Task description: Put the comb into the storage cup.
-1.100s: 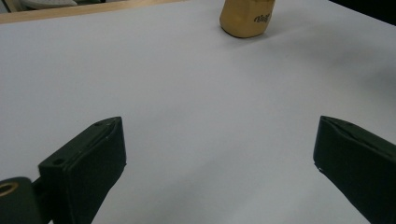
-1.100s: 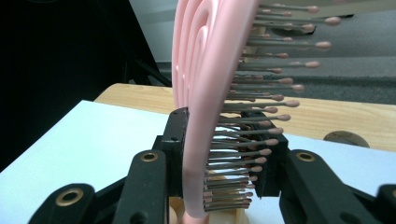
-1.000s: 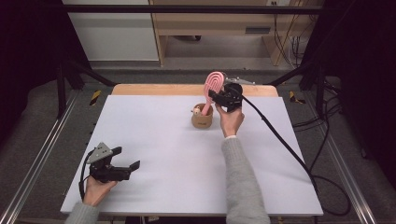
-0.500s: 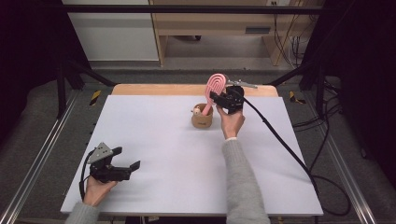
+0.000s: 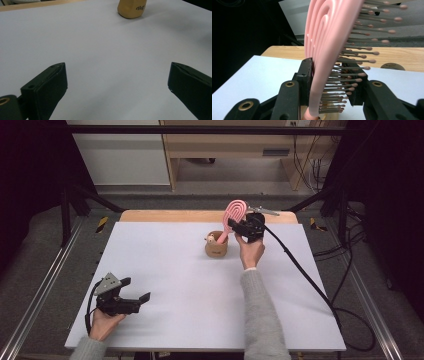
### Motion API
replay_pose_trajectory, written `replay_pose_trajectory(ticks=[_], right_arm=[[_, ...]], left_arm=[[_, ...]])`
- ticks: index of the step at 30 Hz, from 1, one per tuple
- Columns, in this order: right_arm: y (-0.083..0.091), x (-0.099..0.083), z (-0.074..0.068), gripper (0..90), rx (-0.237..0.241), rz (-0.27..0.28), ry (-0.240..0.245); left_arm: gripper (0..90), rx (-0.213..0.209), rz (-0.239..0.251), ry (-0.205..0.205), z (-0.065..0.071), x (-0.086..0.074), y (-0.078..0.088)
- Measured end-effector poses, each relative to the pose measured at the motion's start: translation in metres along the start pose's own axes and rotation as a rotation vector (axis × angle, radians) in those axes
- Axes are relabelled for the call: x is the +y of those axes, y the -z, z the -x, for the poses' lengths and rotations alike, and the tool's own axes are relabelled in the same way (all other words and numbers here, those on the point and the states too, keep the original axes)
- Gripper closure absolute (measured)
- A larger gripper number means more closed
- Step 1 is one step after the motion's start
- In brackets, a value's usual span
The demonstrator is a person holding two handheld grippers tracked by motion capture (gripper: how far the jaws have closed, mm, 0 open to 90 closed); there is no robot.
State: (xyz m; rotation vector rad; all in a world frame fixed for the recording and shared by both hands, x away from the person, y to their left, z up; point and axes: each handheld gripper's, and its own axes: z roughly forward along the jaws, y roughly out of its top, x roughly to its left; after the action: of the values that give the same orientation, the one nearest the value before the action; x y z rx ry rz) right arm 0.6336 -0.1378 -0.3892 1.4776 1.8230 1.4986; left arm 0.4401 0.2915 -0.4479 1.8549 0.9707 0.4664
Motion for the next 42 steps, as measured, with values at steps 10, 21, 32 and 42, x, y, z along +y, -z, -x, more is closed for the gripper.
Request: replay_pose_trajectory(ticks=[10, 21, 32, 42], right_arm=[[0.0007, 0.0001, 0.0024, 59.7, -0.022, -0.011, 0.034], [0.001, 0.0, 0.0054, 54.7, -0.056, -0.033, 0.073], [0.0034, -0.0018, 0.007, 50.1, -0.059, -0.024, 0.106], [0.01, -0.0021, 0.0084, 43.9, -0.059, -0.03, 0.137]], left_arm=[[2.4, 0.0, -0.001, 0.0, -0.0001, 0.0, -0.0001], [2.4, 0.002, -0.003, -0.002, 0.0, -0.0001, -0.0004], [2.4, 0.003, -0.003, -0.002, -0.0001, -0.0001, -0.0004], [2.4, 0.003, -0.006, -0.004, 0.0003, -0.0001, -0.0007]])
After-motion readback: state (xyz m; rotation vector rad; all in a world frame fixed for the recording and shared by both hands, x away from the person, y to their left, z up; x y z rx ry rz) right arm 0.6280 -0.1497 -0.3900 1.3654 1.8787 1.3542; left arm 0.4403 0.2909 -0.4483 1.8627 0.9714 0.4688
